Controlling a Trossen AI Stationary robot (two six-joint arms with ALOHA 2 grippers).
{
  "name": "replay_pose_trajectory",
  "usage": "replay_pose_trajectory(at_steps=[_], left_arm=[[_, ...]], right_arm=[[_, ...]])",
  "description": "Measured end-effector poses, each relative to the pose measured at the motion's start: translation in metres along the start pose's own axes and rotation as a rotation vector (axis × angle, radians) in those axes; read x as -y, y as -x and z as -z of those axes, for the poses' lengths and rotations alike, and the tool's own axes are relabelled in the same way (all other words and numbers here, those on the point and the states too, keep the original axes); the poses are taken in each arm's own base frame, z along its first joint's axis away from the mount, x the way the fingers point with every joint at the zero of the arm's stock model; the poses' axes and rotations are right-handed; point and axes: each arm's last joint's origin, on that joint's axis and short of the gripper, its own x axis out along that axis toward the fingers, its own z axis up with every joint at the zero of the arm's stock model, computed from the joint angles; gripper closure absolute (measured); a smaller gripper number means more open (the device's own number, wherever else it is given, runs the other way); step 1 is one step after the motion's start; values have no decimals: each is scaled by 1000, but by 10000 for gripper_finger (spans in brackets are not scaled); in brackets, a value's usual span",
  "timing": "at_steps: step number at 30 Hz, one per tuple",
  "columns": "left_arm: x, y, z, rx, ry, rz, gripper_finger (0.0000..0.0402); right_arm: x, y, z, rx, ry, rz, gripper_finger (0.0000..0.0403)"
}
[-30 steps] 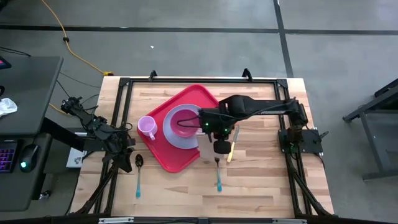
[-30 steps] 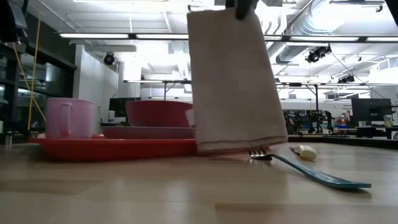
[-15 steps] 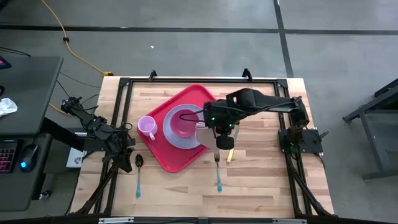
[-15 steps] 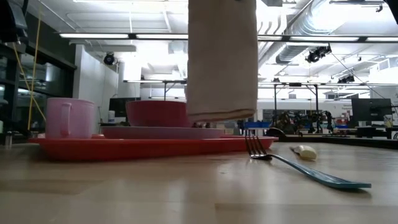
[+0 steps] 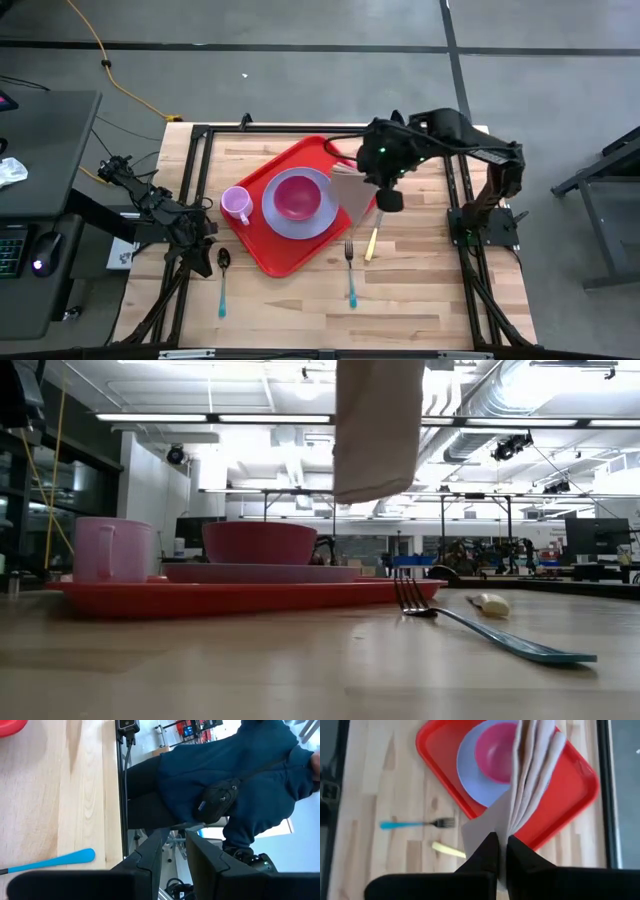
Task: Set up tray
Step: Put the brown table napkin to the right of the white plate on the red serving tray
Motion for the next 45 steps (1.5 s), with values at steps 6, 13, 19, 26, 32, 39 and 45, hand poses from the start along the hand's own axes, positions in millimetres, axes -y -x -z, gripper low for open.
replay_pose_trajectory(at_steps=[6,13,19,26,32,39,45], left_arm=[[0,0,0,3,2,-1,284],[0,0,0,3,42,-1,284],[1,0,-1,13,65,3,284],[0,0,-1,29,80,-3,284],[0,0,-1,39,80,-7,284],[0,0,-1,40,80,-8,284],[0,0,-1,40,81,-8,284]], right_arm=[[6,-9,20,-79,61,-29,403],[10,-29,48,-212,176,-43,403],[16,-41,60,-293,300,-4,403],[27,-44,61,-319,416,49,403],[28,-44,60,-303,472,39,403],[26,-45,59,-286,532,-11,403],[27,-50,50,-197,615,-20,403]])
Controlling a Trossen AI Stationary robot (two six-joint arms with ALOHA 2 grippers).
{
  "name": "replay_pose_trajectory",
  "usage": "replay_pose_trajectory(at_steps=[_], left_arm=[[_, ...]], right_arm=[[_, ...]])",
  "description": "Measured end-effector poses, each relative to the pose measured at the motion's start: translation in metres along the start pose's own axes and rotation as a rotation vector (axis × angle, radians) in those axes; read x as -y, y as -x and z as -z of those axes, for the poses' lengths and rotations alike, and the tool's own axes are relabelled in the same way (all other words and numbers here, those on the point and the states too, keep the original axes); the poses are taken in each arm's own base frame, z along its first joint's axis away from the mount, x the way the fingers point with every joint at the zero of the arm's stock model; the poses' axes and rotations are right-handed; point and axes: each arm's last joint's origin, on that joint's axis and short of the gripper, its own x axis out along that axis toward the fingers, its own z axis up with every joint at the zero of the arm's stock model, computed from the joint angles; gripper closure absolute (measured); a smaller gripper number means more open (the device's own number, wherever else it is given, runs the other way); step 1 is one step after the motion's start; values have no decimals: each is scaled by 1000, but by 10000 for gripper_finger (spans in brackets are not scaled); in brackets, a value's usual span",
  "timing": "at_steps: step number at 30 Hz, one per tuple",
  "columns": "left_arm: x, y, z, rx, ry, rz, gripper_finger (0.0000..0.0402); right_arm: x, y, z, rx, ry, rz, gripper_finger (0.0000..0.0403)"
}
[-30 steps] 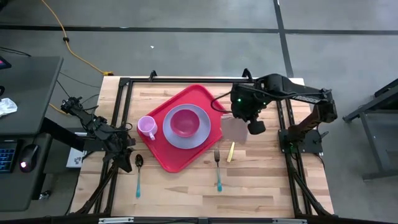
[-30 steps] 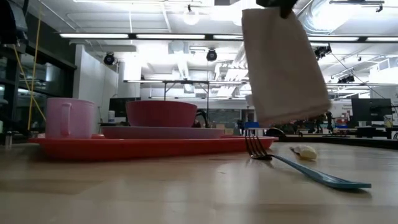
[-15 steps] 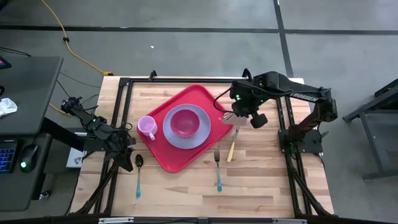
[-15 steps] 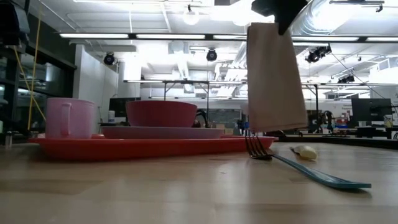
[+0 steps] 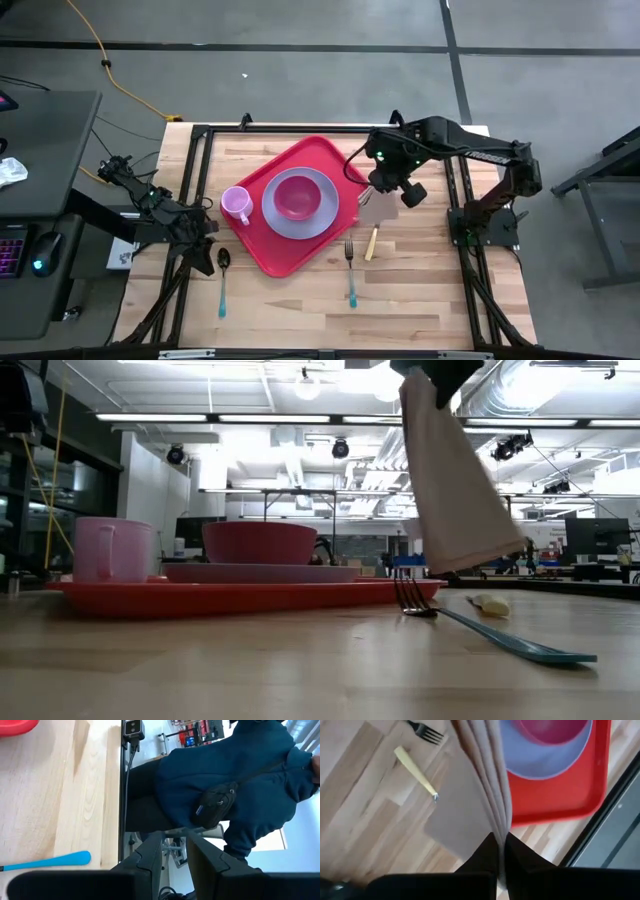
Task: Set up tray
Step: Put the brown table napkin to the right of the white plate on the red serving tray
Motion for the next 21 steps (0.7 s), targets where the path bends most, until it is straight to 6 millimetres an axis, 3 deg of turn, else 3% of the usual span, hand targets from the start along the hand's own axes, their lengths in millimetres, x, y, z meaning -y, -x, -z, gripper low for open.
replay_pose_trajectory(at_steps=[10,15,21], left_arm=[[0,0,0,-1,0,0,284],[0,0,0,-9,-1,3,284],[-1,0,1,-15,-1,-3,284]], right_arm=[[16,-32,-7,-45,91,-76,403],[17,-29,-7,-64,109,-53,403],[20,-7,-11,16,83,-27,403]])
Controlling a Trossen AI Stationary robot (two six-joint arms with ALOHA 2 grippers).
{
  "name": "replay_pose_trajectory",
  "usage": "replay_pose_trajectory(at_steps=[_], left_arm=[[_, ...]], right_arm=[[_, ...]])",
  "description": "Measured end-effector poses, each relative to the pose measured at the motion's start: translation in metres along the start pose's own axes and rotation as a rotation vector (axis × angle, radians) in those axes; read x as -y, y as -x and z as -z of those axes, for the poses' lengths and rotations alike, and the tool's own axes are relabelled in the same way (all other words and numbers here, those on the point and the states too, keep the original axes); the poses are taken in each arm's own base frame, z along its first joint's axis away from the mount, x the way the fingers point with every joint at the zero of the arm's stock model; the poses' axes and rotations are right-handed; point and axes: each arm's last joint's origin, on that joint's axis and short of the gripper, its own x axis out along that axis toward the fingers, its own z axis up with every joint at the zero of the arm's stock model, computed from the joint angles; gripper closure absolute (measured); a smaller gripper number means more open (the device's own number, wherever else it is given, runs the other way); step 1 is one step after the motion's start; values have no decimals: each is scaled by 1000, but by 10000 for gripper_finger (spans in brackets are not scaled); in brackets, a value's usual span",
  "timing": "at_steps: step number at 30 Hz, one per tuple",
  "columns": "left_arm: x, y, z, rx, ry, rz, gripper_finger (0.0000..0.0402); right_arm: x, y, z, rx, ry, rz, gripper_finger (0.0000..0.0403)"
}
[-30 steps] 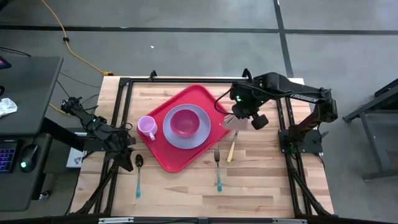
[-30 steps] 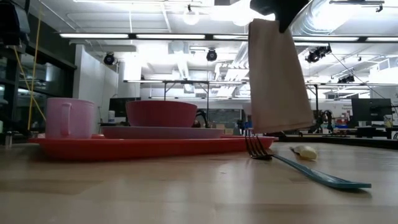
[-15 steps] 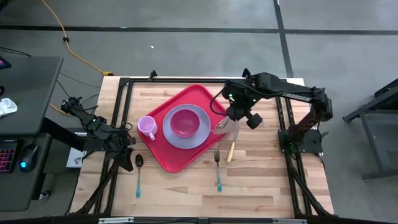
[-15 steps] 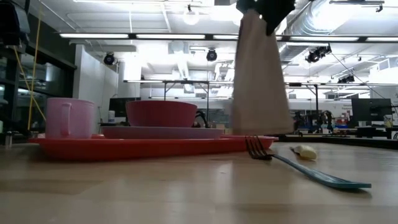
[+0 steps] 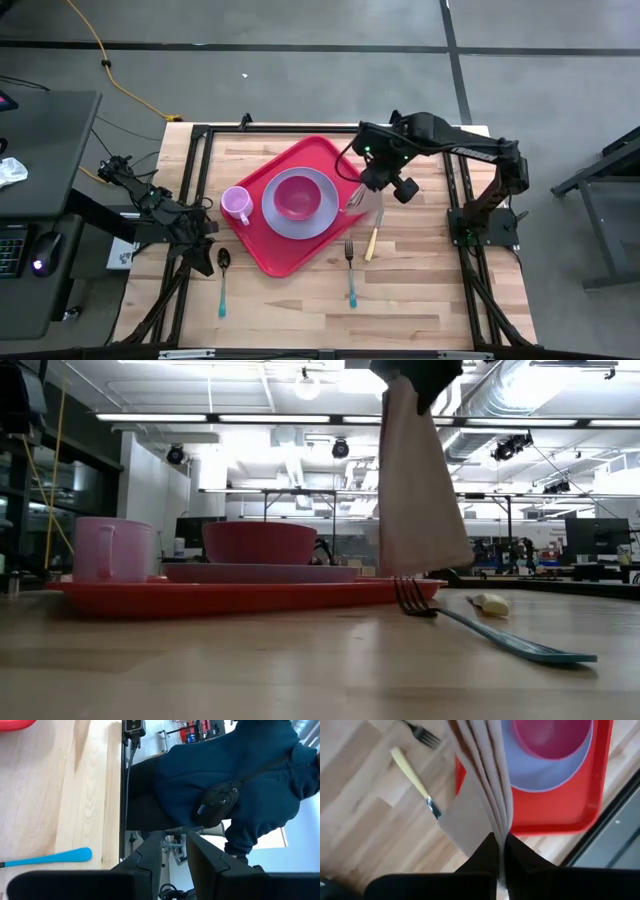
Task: Set up tray
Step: Put the brown table napkin to the right of the white plate on the red serving tray
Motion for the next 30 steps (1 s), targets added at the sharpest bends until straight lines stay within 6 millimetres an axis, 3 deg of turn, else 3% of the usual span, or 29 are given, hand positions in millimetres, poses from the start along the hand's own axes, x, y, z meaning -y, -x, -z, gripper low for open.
replay_pose_trajectory(at_steps=[7,23,30], left_arm=[[0,0,0,0,0,0,284],[0,0,0,2,0,0,284],[0,0,0,3,0,0,284]], right_arm=[[-5,8,2,19,-7,-62,403],[2,-52,10,-41,94,-56,403],[15,-62,17,-26,71,27,403]])
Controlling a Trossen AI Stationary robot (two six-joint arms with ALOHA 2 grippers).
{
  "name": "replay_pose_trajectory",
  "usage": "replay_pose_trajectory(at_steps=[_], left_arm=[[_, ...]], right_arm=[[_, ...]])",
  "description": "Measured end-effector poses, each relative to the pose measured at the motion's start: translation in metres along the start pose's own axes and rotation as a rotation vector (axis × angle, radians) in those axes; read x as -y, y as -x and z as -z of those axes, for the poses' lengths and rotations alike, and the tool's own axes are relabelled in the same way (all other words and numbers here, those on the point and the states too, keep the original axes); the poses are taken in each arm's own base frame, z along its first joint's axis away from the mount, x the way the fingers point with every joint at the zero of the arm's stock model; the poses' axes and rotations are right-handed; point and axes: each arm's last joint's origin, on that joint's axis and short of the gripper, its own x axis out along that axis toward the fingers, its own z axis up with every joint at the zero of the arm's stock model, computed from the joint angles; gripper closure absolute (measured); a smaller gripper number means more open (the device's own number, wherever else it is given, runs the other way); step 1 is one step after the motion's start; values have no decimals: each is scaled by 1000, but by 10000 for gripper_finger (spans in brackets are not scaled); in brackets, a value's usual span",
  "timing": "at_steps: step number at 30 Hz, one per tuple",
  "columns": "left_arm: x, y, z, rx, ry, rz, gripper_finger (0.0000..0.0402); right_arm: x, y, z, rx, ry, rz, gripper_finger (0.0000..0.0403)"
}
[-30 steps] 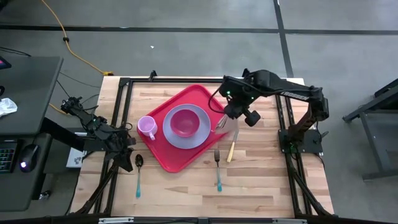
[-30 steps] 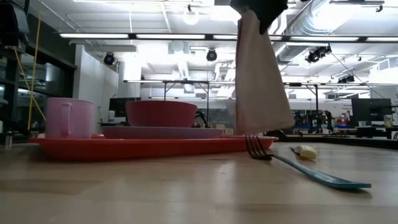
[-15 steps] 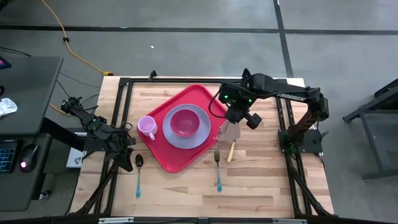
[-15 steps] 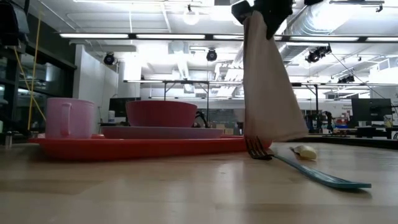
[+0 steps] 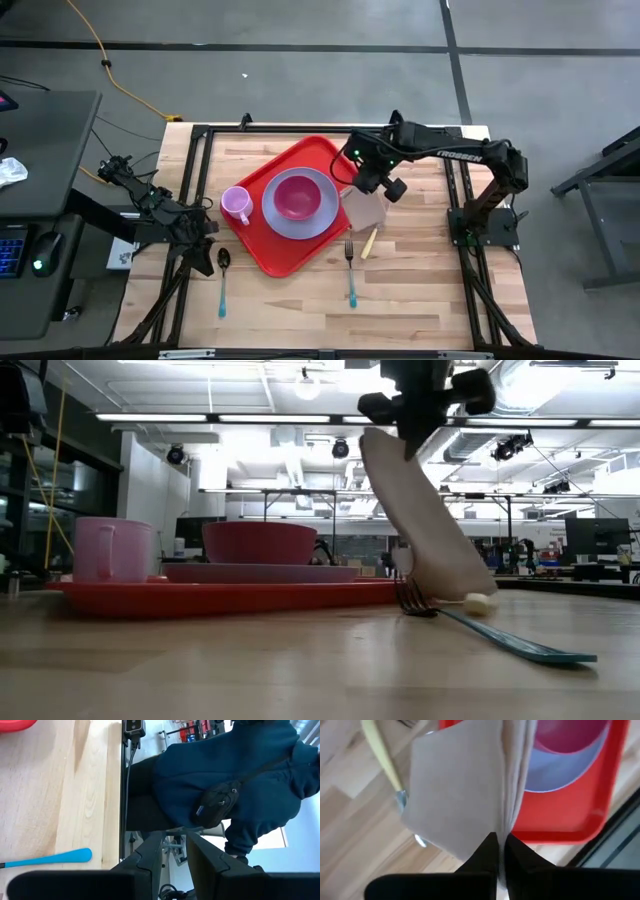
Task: Set up tray
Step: Put the brown table napkin to the right of the white plate on the red serving tray
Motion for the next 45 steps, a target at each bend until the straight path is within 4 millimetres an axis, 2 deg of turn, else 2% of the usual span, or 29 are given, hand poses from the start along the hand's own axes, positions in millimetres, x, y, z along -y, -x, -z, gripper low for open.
replay_pose_trajectory(at_steps=[5,23,33,41,45], left_arm=[[0,0,0,1,0,0,284],[0,0,0,2,1,0,284],[0,0,0,3,3,0,284],[0,0,0,1,3,0,284],[0,0,0,1,3,0,284]], right_arm=[[12,-4,5,12,-29,51,403],[53,-47,26,-6,-73,109,403],[67,-67,38,15,-104,102,403],[77,-91,48,-14,-121,78,403],[82,-96,54,-36,-128,100,403]])
